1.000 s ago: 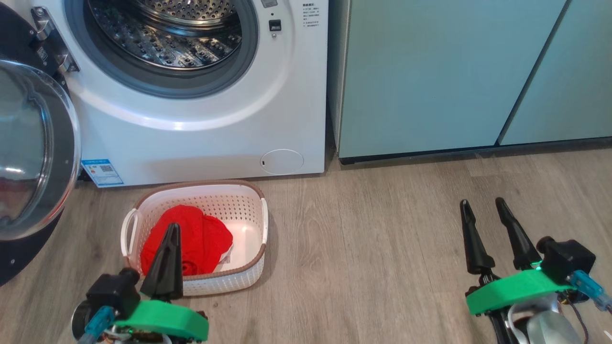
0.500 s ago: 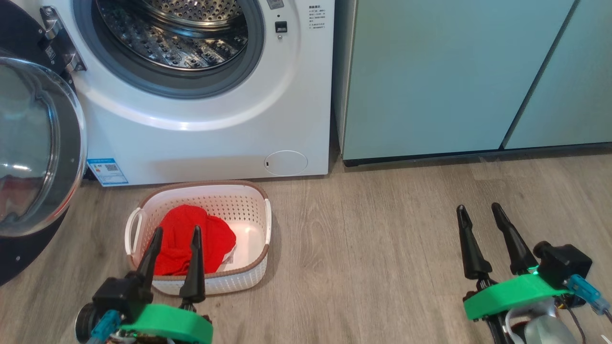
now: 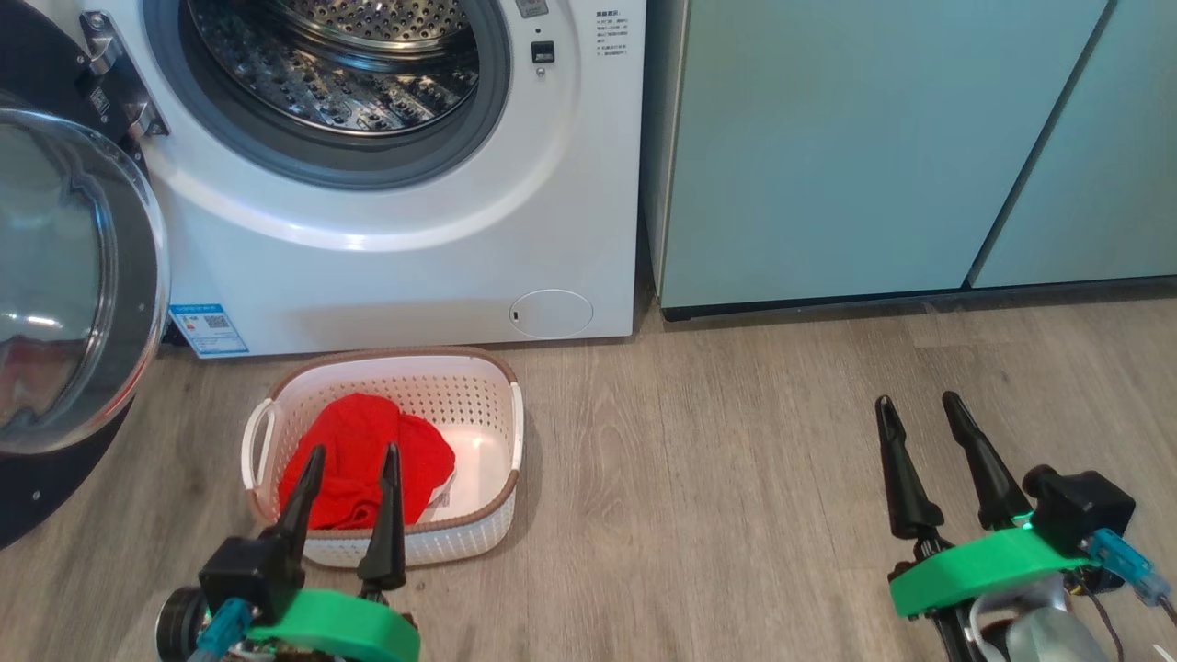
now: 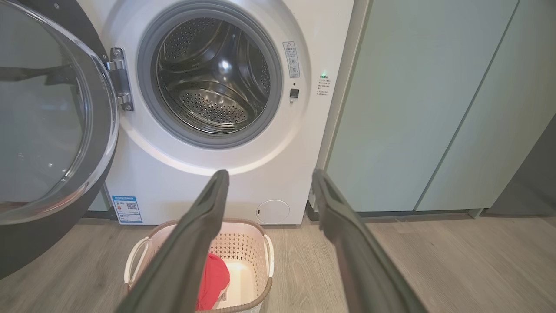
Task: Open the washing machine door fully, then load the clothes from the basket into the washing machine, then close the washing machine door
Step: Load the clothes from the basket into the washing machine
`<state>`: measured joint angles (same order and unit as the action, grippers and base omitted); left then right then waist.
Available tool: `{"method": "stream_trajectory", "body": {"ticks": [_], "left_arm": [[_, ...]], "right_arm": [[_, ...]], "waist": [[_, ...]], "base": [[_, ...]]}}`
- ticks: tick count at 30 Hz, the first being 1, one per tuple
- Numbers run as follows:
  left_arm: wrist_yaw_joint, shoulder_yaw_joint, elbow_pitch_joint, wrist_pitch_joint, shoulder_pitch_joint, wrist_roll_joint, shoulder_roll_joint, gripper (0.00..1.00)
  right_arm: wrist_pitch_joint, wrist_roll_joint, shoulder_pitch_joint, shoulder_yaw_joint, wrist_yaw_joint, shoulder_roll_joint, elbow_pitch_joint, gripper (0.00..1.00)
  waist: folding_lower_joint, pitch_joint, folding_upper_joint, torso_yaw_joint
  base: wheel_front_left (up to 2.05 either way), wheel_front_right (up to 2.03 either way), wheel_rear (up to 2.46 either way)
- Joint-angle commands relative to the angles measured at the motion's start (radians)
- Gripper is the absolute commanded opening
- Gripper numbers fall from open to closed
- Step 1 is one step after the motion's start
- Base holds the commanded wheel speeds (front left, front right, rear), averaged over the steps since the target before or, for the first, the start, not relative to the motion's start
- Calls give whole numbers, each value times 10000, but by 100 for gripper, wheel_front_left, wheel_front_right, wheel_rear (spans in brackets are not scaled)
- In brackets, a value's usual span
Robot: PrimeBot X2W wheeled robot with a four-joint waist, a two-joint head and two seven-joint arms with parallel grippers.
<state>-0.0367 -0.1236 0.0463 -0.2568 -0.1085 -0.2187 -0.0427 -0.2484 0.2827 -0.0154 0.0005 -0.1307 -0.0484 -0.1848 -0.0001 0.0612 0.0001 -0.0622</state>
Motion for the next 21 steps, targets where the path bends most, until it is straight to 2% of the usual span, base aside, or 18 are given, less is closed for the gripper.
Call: {"method": "stream_trajectory", "body": {"ticks": [1,21], "left_arm": [[-67,299,-301,-49,309,68,-76,100],[-339,224,-353,-49,381,-44,-76,100]], "right_arm": [[-133,18,279,236,0,-18,277,100],[-133,1,338,248,0,-18,140,100]], "waist": [[1,-10,-1,7],[1,-37,-1,109]], "base": [[0,0,0],[0,0,0]]}}
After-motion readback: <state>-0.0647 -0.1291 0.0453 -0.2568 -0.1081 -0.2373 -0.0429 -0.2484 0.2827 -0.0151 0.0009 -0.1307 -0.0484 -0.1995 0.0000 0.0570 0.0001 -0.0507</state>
